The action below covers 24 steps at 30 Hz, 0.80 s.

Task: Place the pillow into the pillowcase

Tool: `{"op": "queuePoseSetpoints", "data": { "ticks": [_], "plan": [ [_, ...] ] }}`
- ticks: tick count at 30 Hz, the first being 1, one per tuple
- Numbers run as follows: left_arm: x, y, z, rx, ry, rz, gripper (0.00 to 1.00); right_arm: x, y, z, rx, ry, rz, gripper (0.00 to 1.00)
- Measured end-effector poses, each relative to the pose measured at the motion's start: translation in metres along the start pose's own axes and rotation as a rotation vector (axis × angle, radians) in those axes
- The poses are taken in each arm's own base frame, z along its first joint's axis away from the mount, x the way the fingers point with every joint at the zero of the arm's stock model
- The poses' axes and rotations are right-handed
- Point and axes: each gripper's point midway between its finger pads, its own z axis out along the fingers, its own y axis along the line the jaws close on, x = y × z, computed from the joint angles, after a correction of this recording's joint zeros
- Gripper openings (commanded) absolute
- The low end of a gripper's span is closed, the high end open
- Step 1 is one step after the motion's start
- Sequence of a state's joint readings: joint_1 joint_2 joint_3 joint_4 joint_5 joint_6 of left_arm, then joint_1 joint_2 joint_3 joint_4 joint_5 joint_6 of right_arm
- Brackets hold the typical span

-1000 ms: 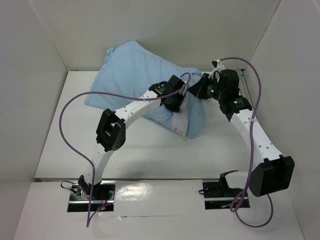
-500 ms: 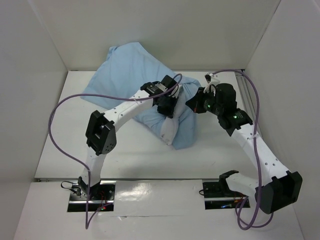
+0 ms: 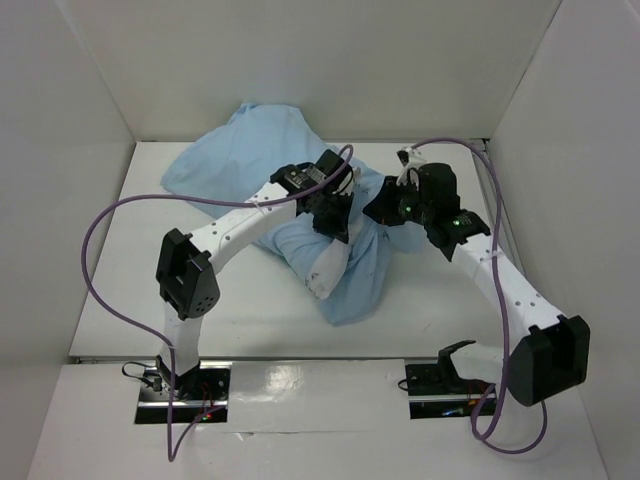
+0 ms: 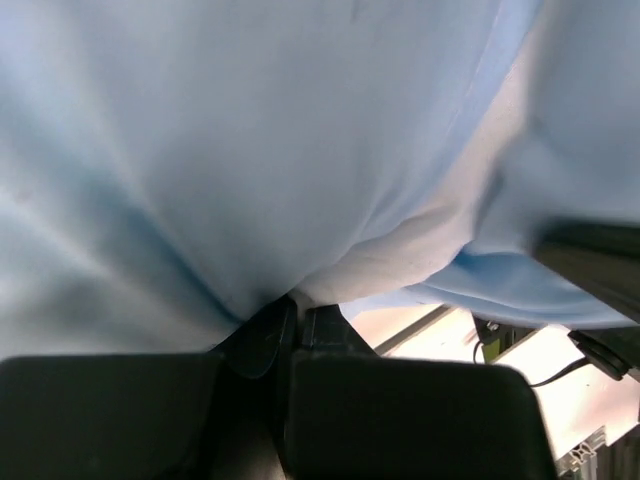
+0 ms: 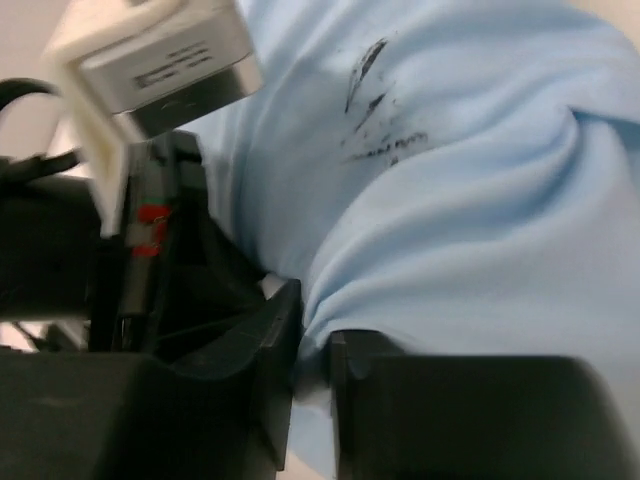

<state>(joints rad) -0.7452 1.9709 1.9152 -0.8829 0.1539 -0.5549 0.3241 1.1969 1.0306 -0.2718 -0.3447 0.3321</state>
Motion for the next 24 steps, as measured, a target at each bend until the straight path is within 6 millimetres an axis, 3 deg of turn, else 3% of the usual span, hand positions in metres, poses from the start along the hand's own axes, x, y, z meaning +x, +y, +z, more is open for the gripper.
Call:
{"op": "queuePoseSetpoints", "data": {
  "ticks": [3,4,7,8,12,16,19,21,24],
  "plan": [
    [0.001,-0.004,0.001,0.004,-0.001,-0.019,0.0,0.005,-0.011,0.009,0.049,0.041,0.026,0.71],
    [0.0,-0.005,0.001,0.008,-0.005,-0.022,0.0,0.006,-0.016,0.011,0.079,0.049,0.036,0.76],
    [-0.006,-0.011,-0.004,0.024,-0.013,-0.012,0.27,0.004,-0.041,0.004,0.243,0.03,0.076,0.84],
    [-0.011,-0.014,-0.007,0.031,-0.018,-0.004,0.5,0.002,-0.052,-0.001,0.32,0.012,0.094,0.86],
    [-0.034,-0.038,-0.036,0.098,-0.078,0.044,0.84,0.005,-0.092,-0.031,0.576,-0.017,0.149,0.98],
    [-0.045,-0.048,-0.064,0.123,-0.132,0.086,0.87,0.018,-0.114,-0.051,0.711,0.009,0.185,0.99],
    [-0.046,-0.042,-0.08,0.101,-0.154,0.095,0.87,0.025,-0.118,-0.057,0.739,0.032,0.203,0.99],
    [-0.051,-0.028,-0.088,0.065,-0.179,0.076,0.87,0.027,-0.116,-0.06,0.736,0.04,0.207,0.99],
    [-0.066,0.028,-0.098,-0.055,-0.226,-0.015,0.91,0.025,-0.107,-0.062,0.704,0.048,0.21,0.99]
  ]
}}
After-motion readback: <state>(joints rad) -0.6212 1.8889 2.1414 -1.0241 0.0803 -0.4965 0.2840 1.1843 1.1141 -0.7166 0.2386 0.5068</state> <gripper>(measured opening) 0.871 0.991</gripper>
